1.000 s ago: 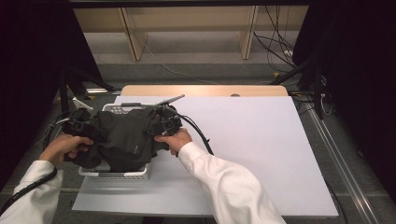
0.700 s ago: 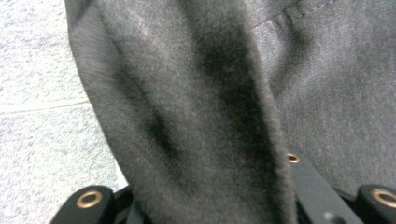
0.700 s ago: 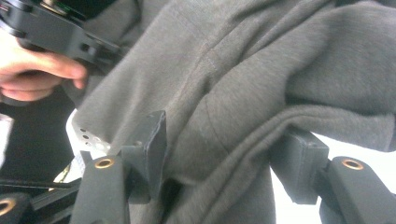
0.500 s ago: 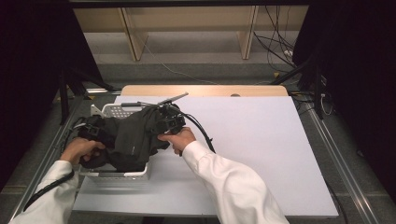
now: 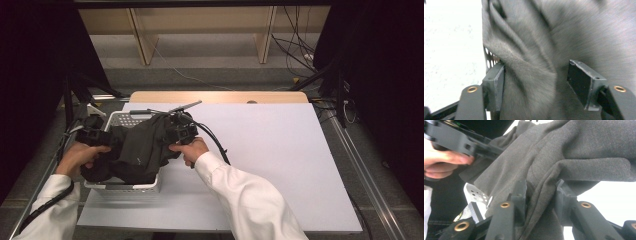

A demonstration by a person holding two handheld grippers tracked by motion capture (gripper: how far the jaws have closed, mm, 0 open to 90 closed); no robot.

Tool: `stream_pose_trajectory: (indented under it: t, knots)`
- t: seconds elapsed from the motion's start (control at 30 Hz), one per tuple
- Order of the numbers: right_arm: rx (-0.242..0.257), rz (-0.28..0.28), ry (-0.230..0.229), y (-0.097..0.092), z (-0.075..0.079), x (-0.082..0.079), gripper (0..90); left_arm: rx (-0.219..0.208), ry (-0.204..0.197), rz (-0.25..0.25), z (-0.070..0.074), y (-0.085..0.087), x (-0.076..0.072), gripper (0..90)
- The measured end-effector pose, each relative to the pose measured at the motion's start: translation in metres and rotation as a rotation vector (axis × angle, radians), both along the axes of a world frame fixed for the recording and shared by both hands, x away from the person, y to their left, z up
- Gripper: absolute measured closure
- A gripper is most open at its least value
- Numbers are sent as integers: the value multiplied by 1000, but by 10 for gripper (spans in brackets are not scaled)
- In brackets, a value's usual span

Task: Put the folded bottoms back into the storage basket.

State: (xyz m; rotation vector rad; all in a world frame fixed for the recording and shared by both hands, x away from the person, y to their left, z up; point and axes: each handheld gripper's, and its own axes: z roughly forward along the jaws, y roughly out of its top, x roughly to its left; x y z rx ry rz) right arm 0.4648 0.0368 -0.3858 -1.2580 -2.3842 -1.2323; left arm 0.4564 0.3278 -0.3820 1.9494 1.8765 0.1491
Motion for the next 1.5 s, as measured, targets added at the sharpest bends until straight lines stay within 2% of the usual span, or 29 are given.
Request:
stream_pose_trajectory:
  t: [0.13,0.2,0.27,0.4,0.53,0.6,0.63,0.8,0.87,0.93,1.0,1.1,1.13,1.3,1.37,1.5]
  knots:
    - [-1,-5,1,2,1,0,711,-72,-70,25,14,4,-8,288]
    - [3,-8,3,3,1,0,723,-108,-99,17,22,3,-13,280]
    - [8,-6,2,6,1,-1,736,-161,-145,28,29,1,-17,268]
    - [8,7,1,15,0,-3,757,-209,-165,-1,30,-7,-21,238]
    - [-1,26,17,27,-10,-5,780,-272,-192,23,27,-4,-23,223]
    - [6,37,23,32,-15,-7,785,-260,-177,20,25,-3,-22,223]
    - [8,40,30,36,-18,-8,787,-259,-188,32,25,-2,-23,224]
    - [-57,69,26,56,-40,-17,786,-242,-172,21,19,-6,-21,224]
    - [-33,66,39,55,-40,-18,721,-231,-163,10,16,-10,-20,224]
    - [-19,78,34,50,-32,-18,665,-223,-154,-2,13,-13,-19,224]
    - [-18,83,5,41,-20,-18,573,-225,-158,-5,13,-15,-18,224]
    - [2,105,-19,24,-4,-17,495,-232,-181,-7,17,-19,-19,226]
    - [7,110,-14,18,1,-17,457,-236,-193,-10,18,-21,-19,226]
    - [59,83,-45,-21,19,-14,410,-234,-201,-78,21,-44,-19,220]
    - [55,61,-75,-40,25,-13,399,-212,-189,-115,18,-59,-17,213]
    - [72,18,-92,-83,34,-14,395,-179,-163,-169,10,-83,-10,197]
